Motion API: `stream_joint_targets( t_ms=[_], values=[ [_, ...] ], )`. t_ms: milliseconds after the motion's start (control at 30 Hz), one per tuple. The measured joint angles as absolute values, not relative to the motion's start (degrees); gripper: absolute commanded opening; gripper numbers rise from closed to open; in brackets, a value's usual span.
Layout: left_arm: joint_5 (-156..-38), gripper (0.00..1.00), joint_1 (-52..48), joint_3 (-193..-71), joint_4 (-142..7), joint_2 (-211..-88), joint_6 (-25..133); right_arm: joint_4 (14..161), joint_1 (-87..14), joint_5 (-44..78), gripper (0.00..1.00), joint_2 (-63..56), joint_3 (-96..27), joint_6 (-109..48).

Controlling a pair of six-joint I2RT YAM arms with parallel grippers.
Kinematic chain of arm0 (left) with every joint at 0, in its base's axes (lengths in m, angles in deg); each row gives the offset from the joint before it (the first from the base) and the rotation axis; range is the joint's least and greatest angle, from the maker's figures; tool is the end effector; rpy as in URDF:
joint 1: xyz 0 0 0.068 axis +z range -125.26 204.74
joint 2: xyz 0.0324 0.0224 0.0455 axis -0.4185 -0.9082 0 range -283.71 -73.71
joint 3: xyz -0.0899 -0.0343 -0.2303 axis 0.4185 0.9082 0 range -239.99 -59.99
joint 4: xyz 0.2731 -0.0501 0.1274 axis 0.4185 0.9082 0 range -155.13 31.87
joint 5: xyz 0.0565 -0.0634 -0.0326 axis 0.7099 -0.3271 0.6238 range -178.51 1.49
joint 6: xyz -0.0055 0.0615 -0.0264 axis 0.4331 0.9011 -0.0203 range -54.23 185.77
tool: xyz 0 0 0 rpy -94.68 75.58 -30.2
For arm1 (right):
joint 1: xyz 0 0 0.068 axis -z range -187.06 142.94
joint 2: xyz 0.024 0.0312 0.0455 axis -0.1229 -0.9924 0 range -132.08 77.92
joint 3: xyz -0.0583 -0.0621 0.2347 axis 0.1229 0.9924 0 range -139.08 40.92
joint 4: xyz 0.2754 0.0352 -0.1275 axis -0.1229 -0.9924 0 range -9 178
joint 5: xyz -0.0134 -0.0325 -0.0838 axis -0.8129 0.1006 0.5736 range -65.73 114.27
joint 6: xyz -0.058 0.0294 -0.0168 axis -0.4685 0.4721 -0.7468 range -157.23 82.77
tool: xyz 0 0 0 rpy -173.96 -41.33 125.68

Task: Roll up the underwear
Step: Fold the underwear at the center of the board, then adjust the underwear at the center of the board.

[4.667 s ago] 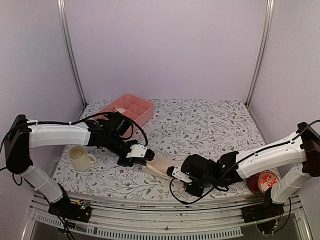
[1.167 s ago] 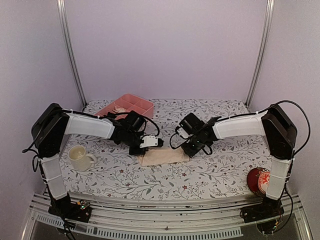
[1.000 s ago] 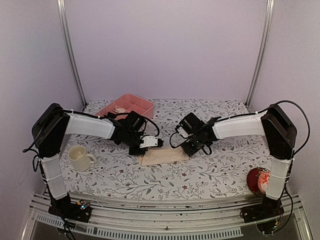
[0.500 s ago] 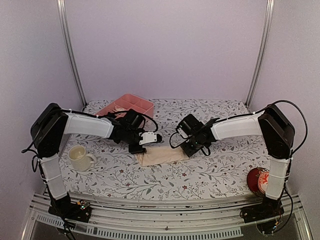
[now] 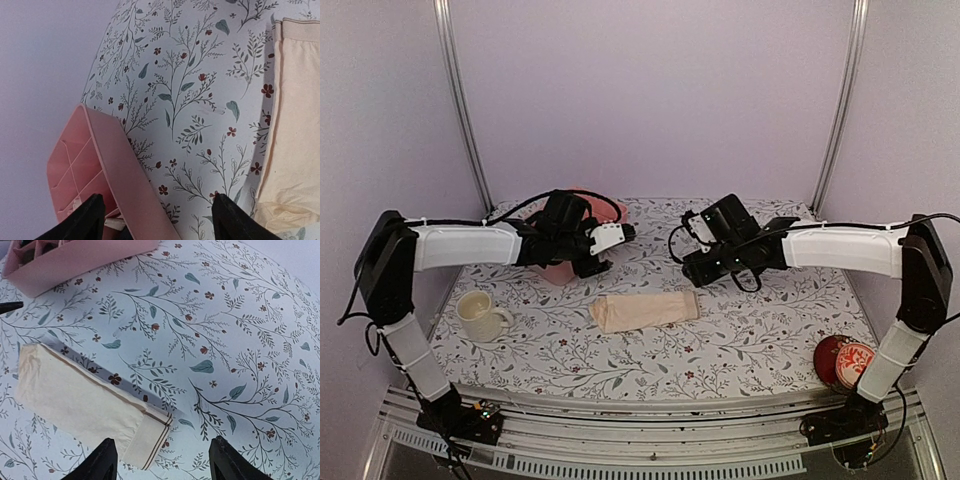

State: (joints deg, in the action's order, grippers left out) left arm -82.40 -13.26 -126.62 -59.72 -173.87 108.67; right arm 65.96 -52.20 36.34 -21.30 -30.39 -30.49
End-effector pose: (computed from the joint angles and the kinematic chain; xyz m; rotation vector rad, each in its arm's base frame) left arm 0.3483 -0.2650 0.1586 1.4162 1.7496 0.1660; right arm 0.3081 0.2937 0.1702 -0.7081 2.3168 0.1556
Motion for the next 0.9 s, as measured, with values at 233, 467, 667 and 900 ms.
stream_joint_targets(
  t_ms=[233,467,667,900],
  values=[
    [-91.6,0.2,-15.2,-125.6,-57.0,-171.6,108.5,75.4,-47.0,15.5,0.12,-19.4,-22.6,-26.1],
    [-93.8,0.0,-21.7,-123.5,-55.3,-175.2,110.2,84.0,-43.4,-3.0,0.08,-25.3,-17.3,-22.0],
    [-91.4,0.0,-21.7,-123.5,-54.5,-179.6,110.4,89.0,-42.7,-10.3,0.07,-28.6,-16.3,-20.0],
    [-87.9,0.0,-21.6,-122.5,-53.5,-182.9,110.6,91.2,-40.1,-12.4,0.07,-32.9,-15.1,-18.5]
  ],
)
